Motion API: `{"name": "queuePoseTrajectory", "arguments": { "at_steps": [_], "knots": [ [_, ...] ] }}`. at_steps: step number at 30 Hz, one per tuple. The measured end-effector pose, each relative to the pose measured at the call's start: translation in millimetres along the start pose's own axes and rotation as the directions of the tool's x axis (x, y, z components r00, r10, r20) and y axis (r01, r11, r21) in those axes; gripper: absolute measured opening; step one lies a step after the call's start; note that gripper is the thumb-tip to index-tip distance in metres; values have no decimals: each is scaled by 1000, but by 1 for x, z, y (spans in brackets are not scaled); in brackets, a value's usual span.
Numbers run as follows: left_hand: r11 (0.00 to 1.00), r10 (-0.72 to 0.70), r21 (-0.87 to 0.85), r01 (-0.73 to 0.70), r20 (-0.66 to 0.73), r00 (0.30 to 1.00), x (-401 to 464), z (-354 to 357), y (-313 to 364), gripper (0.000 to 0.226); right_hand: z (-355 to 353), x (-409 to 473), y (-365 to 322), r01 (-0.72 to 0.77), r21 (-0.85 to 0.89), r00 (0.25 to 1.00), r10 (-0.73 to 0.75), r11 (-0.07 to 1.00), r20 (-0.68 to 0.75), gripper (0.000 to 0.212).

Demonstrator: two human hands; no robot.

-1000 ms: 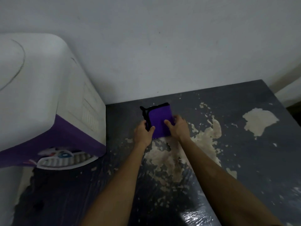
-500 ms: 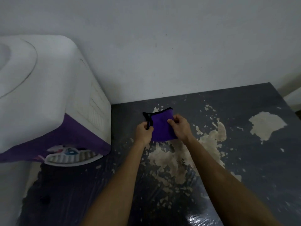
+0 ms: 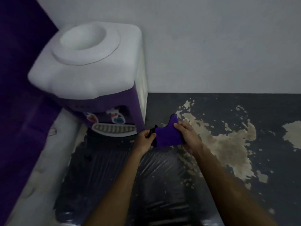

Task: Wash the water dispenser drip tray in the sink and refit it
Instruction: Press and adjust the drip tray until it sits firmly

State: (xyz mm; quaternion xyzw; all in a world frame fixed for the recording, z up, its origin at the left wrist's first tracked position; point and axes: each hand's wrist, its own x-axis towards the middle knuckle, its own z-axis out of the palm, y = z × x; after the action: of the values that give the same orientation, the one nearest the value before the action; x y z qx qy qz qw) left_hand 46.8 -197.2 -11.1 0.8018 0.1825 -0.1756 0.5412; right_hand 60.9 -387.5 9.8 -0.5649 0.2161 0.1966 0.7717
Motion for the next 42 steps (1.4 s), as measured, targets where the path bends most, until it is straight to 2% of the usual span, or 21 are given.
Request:
{"name": "queuePoseTrajectory", "arguments": {
  "at_steps": [5, 10, 14, 17, 21, 26, 28, 30, 32, 36, 39, 42],
  "knots": [
    [1000, -12, -12, 11, -31, 999, -23, -42, -25, 26, 45, -23, 24, -21, 14, 999, 20, 1000, 27, 6],
    [1000, -13, -12, 12, -44, 999, -31, -84, -54, 13, 91, -41, 47, -3, 103, 1000, 0, 995, 26, 11],
    [1000, -5, -21, 3, -67, 998, -29, -119, -76, 24, 121, -46, 68, 17, 137, 1000, -16, 990, -13, 10],
    [999, 35, -5, -35, -100, 994, -24, -146, -87, 22, 140, -48, 82, 117, 115, 989, -105, 986, -107, 9],
    [993, 105, 63, -97, -140, 985, -9, -171, -96, 27, 155, -49, 90, 252, -62, 927, -260, 966, -271, 8],
    [956, 225, 239, -172, -216, 950, 6, -183, -101, 39, 176, -41, 98, 280, -243, 901, -342, 929, -269, 13],
    [871, 371, 420, -254, -224, 901, 6, -187, -104, 44, 184, -35, 103, 260, -286, 898, -340, 922, -279, 17],
    [763, 444, 590, -265, -179, 878, 9, -190, -111, 48, 190, -27, 110, 251, -345, 891, -355, 904, -283, 28],
    [710, 430, 656, -256, -116, 895, 14, -193, -117, 52, 193, -17, 117, 219, -469, 878, -382, 856, -289, 43],
    [613, 482, 722, -320, -20, 876, 16, -198, -130, 65, 199, -12, 122, 167, -650, 883, -406, 741, -235, 54],
    [545, 509, 761, -351, 32, 860, 18, -202, -139, 73, 201, -10, 130, 181, -823, 852, -503, 538, -141, 58],
    [487, 541, 791, -370, 60, 839, 20, -205, -143, 77, 204, -6, 138, 128, -944, 812, -579, 303, -76, 61]
  ]
}}
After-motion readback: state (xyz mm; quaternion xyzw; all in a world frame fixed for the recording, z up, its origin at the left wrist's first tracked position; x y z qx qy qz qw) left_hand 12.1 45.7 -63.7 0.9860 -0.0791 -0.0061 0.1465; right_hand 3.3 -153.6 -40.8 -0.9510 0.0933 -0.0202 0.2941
